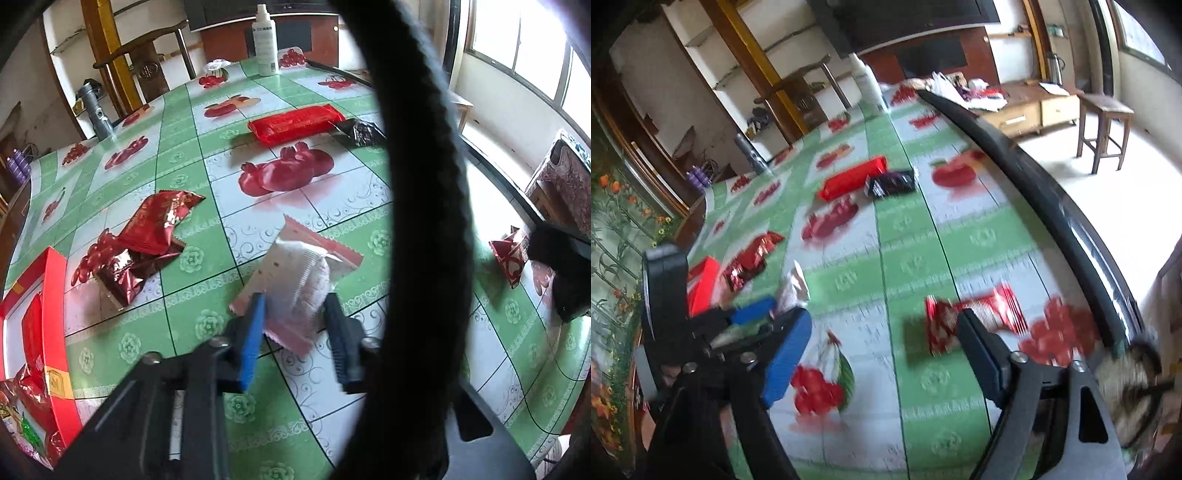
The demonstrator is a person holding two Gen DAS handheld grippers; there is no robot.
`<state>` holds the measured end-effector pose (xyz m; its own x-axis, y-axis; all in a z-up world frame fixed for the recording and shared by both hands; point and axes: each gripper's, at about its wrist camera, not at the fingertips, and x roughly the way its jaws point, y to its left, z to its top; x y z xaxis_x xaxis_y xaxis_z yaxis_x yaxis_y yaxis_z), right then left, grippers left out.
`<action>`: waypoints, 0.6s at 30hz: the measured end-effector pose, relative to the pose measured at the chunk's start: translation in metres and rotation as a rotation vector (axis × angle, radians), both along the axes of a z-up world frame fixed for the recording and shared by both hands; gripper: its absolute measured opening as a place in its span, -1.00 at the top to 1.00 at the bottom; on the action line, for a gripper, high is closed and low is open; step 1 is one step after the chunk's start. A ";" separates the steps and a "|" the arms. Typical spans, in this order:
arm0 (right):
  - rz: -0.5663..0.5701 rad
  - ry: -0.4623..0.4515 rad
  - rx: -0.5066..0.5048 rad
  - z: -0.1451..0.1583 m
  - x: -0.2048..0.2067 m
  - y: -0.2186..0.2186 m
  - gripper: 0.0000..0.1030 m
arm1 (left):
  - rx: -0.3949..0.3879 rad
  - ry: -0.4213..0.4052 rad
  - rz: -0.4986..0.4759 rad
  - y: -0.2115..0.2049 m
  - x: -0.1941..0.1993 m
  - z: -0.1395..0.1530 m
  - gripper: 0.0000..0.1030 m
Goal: Organize snacks
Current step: 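Grasp the white-and-pink packet with left gripper while right grasps red rectangular packet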
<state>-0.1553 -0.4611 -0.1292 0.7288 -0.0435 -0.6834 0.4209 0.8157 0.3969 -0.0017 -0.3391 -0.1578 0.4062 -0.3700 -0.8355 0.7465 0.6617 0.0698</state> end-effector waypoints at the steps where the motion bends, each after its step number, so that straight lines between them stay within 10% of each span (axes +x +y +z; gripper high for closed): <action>1: 0.003 -0.004 -0.010 0.000 0.007 -0.002 -0.58 | -0.008 0.004 0.009 0.002 0.001 0.000 0.54; 4: 0.012 -0.019 -0.042 0.002 0.042 -0.014 -0.58 | -0.020 0.017 0.036 0.010 0.006 0.000 0.87; 18: 0.180 0.060 -0.166 -0.006 0.234 -0.036 -0.55 | -0.109 0.078 0.093 0.047 0.027 0.015 0.87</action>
<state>0.0785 -0.4975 -0.1355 0.6936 -0.0314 -0.7197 0.2814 0.9315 0.2305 0.0249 -0.2918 -0.1424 0.3785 -0.4245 -0.8225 0.6822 0.7285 -0.0621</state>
